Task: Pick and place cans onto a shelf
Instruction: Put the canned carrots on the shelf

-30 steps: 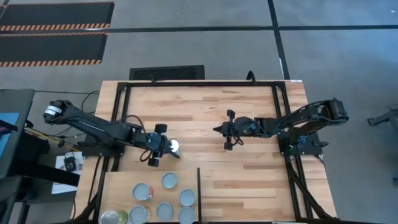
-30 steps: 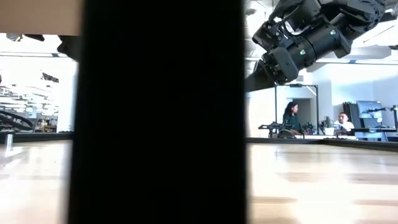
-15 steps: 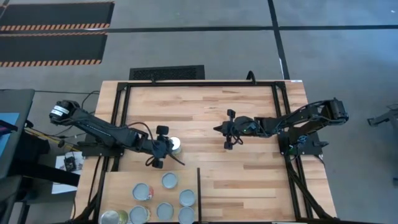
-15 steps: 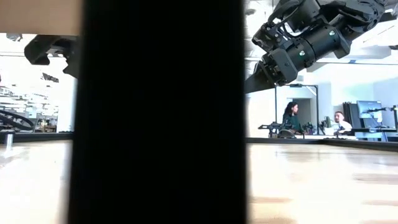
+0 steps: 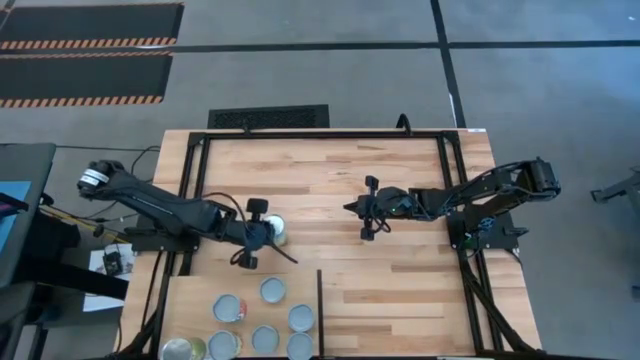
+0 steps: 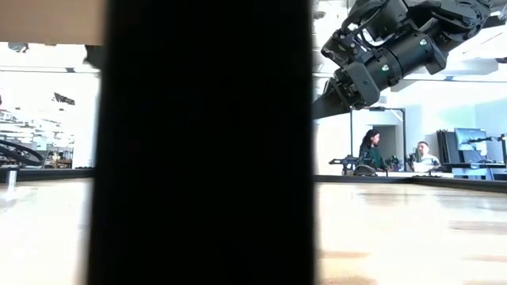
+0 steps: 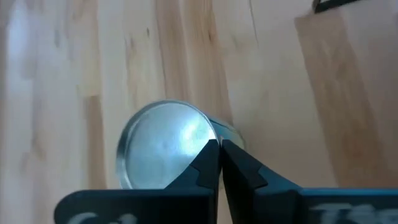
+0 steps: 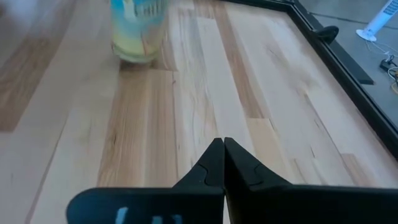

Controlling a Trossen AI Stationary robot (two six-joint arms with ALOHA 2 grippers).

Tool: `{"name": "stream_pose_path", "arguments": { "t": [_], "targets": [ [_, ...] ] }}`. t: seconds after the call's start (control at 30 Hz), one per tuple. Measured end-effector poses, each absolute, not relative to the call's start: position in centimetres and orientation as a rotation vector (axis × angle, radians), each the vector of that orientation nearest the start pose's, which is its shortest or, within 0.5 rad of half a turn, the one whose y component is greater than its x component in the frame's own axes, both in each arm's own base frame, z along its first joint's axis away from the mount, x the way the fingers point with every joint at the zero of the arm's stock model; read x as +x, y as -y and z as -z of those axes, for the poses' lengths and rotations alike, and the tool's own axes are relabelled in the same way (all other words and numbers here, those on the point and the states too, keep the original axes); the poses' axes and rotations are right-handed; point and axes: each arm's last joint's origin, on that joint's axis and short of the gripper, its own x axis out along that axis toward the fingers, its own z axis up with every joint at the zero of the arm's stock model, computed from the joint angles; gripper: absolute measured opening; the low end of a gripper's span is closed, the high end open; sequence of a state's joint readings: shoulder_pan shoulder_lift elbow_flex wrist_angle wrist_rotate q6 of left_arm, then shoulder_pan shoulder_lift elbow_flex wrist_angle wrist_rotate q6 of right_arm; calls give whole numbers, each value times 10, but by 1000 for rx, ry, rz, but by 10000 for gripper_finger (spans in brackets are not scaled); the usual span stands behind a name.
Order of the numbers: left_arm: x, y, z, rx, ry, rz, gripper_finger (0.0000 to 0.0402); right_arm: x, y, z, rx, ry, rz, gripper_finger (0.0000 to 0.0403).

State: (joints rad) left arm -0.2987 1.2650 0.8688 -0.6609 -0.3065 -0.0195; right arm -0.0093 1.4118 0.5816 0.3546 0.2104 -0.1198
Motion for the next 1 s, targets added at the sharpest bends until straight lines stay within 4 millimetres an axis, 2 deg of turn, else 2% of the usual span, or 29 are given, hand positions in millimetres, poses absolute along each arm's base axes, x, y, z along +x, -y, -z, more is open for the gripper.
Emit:
{"name": "stream_pose_path", "arguments": {
  "t": [0.27,0.43,0.6,1.0],
  "targets": [
    [213,65,-311,245,-1016,-5,0,272,4,-178,-166,-508,171,13],
    [190,74,-349,159,-1084,-44,0,272,-2,-178,-169,-506,149,13],
    [164,87,-369,60,-1150,-84,0,272,-6,-178,-159,-503,139,13],
    [121,141,-391,-70,-1099,-26,0,272,-6,-178,-127,-495,145,13]
  ]
}}
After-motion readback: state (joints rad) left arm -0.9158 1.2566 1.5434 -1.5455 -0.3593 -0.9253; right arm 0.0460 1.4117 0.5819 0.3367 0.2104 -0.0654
